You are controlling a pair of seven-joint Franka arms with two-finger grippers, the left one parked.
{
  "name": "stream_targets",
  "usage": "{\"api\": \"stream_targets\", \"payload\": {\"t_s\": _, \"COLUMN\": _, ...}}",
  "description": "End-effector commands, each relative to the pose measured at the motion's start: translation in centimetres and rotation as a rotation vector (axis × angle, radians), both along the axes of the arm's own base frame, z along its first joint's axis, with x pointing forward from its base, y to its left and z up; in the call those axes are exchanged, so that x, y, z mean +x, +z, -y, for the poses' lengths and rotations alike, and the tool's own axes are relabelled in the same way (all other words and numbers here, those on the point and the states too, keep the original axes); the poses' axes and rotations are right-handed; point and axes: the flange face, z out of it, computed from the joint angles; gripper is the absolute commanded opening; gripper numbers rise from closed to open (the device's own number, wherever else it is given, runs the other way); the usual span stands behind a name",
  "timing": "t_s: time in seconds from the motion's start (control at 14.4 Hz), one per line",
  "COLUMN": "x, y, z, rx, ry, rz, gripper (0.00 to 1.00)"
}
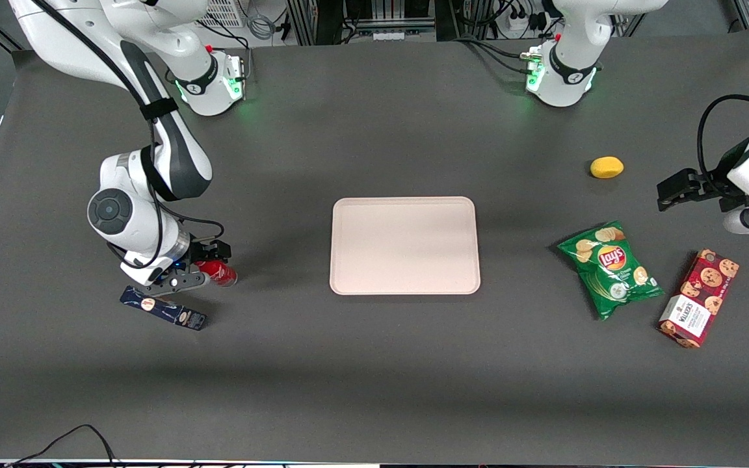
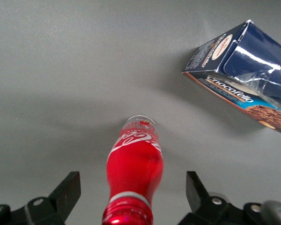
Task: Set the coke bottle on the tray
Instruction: 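Close the right gripper around the bottle's body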
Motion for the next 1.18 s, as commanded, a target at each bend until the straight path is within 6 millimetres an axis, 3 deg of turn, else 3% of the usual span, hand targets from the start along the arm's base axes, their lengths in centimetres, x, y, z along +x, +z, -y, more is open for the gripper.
{"api": "stream_targets", "payload": {"t_s": 0.0, "x": -0.2, "y": 0.2, "z": -0.1, "rx": 0.007, "ry": 0.026, "rz": 0.015, "gripper": 1.00}}
{"api": "stream_targets", "payload": {"t_s": 0.21, "x": -0.2, "y": 0.2, "z": 0.0, "rx": 0.007, "ry": 0.026, "rz": 0.015, "gripper": 0.96}}
{"api": "stream_targets", "payload": {"t_s": 0.28, "x": -0.2, "y": 0.3, "z": 0.0, "rx": 0.008, "ry": 0.026, "rz": 0.016, "gripper": 0.82}}
{"api": "stream_targets", "payload": {"t_s": 0.49, "x": -0.1, "y": 0.4, "z": -0.2, "rx": 0.008, "ry": 0.029, "rz": 0.015, "gripper": 0.27}}
{"api": "stream_targets", "payload": {"t_s": 0.56, "x": -0.1, "y": 0.5, "z": -0.2, "rx": 0.008, "ry": 0.030, "rz": 0.016, "gripper": 0.23}}
{"api": "stream_targets", "payload": {"t_s": 0.7, "x": -0.2, "y": 1.0, "z": -0.8, "rx": 0.013, "ry": 0.049, "rz": 0.023, "gripper": 0.00}}
{"api": "stream_targets", "payload": {"t_s": 0.9, "x": 0.0, "y": 1.7, "z": -1.1, "rx": 0.017, "ry": 0.066, "rz": 0.034, "gripper": 0.00}}
{"api": "stream_targets", "payload": {"t_s": 0.97, "x": 0.6, "y": 2.9, "z": -1.3, "rx": 0.020, "ry": 0.068, "rz": 0.046, "gripper": 0.00}}
{"api": "stream_targets", "payload": {"t_s": 1.11, "x": 1.9, "y": 7.7, "z": -1.6, "rx": 0.012, "ry": 0.068, "rz": 0.004, "gripper": 0.00}}
